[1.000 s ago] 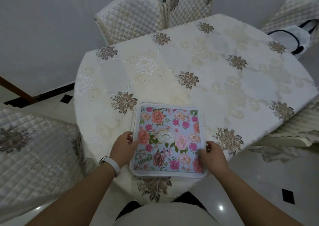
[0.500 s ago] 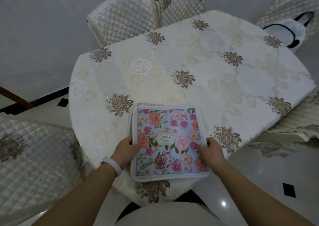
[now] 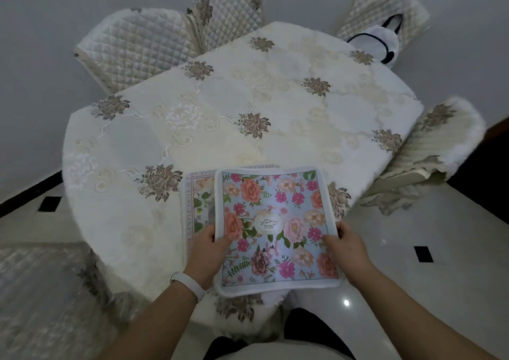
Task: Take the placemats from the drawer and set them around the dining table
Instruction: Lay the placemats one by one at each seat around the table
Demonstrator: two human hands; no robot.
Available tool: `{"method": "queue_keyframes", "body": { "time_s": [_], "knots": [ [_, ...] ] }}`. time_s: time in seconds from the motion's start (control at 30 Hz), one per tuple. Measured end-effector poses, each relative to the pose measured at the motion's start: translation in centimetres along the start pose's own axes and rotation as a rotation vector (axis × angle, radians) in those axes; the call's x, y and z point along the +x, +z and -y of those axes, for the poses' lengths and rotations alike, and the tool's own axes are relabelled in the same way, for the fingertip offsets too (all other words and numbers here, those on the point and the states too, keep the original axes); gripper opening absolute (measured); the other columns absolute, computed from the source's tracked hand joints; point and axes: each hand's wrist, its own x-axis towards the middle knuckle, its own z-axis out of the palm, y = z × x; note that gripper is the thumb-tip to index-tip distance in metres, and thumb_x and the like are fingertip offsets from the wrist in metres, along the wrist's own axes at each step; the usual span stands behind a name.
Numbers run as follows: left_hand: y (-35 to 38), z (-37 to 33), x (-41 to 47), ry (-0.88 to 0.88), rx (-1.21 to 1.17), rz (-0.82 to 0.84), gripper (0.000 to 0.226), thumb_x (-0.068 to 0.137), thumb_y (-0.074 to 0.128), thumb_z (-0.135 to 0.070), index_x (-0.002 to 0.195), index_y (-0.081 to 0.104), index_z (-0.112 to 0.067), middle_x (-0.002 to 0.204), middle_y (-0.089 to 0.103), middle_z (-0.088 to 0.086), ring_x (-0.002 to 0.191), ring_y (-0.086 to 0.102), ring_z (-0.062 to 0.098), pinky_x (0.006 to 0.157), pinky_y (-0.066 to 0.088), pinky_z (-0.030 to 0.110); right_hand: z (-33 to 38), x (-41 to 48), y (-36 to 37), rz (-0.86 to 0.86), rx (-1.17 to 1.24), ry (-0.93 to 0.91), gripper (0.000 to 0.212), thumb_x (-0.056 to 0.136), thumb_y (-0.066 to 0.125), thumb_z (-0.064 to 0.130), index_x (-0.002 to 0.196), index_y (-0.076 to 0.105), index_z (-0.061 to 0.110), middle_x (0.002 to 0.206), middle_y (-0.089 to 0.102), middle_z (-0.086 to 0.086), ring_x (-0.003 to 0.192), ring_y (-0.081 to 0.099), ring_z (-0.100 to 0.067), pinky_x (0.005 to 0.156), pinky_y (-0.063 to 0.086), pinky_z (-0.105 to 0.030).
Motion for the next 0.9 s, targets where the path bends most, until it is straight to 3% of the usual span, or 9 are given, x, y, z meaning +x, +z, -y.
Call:
{"method": "queue_keyframes", "body": {
  "time_s": [0.13, 0.27, 0.47, 0.7, 0.9],
  "knots": [
    [2.4, -0.2, 0.2, 0.007, 0.056, 0.082, 0.018, 0.093, 0.064, -0.015, 0.106, 0.068, -0.027, 0.089, 0.077, -0.006, 0.078, 0.074, 0.015, 0.06, 0.059, 0.026, -2.2, -1.6, -2.3, -0.09, 0.05, 0.031, 0.015, 0.086, 0.063, 0.013, 0.1, 0.064, 0.02, 0.093, 0.072, 0.0, 0.077, 0.072, -0.016, 0.06, 0.056, -0.03],
    [5.4, 0.1, -0.9, -0.033, 0.086, 0.132, 0.02, 0.094, 0.062, -0.015, 0.112, 0.066, -0.022, 0.096, 0.076, 0.005, 0.081, 0.074, 0.025, 0.065, 0.061, 0.04, -4.6, -2.4, -5.0, -0.148, 0.108, 0.058, 0.014, 0.086, 0.064, 0.012, 0.095, 0.061, 0.022, 0.093, 0.071, -0.001, 0.078, 0.072, -0.019, 0.065, 0.059, -0.036],
    [11.1, -0.5, -2.9, -0.006, 0.102, 0.164, 0.017, 0.092, 0.063, -0.011, 0.107, 0.067, -0.019, 0.092, 0.077, 0.007, 0.079, 0.074, 0.029, 0.061, 0.061, 0.038, -6.7, -2.2, -10.6, -0.161, 0.136, 0.065, 0.013, 0.085, 0.063, 0.012, 0.094, 0.062, 0.022, 0.091, 0.071, -0.002, 0.076, 0.072, -0.017, 0.06, 0.057, -0.032],
    [21.8, -0.8, -3.9, -0.003, 0.155, 0.25, 0.018, 0.092, 0.063, -0.011, 0.109, 0.067, -0.015, 0.093, 0.077, 0.008, 0.082, 0.074, 0.03, 0.062, 0.061, 0.039, -11.6, -1.4, -20.0, -0.24, 0.184, 0.077, 0.012, 0.086, 0.061, 0.011, 0.093, 0.061, 0.021, 0.09, 0.07, -0.002, 0.076, 0.071, -0.019, 0.062, 0.059, -0.037],
    [32.9, -0.6, -6.3, -0.013, 0.115, 0.352, 0.019, 0.091, 0.065, -0.012, 0.11, 0.065, -0.012, 0.098, 0.075, 0.016, 0.086, 0.073, 0.038, 0.068, 0.06, 0.048, -15.7, 0.1, -30.1, -0.292, 0.229, 0.083, 0.012, 0.086, 0.063, 0.015, 0.093, 0.061, 0.023, 0.089, 0.071, -0.001, 0.074, 0.072, -0.016, 0.061, 0.061, -0.036]
  ]
}}
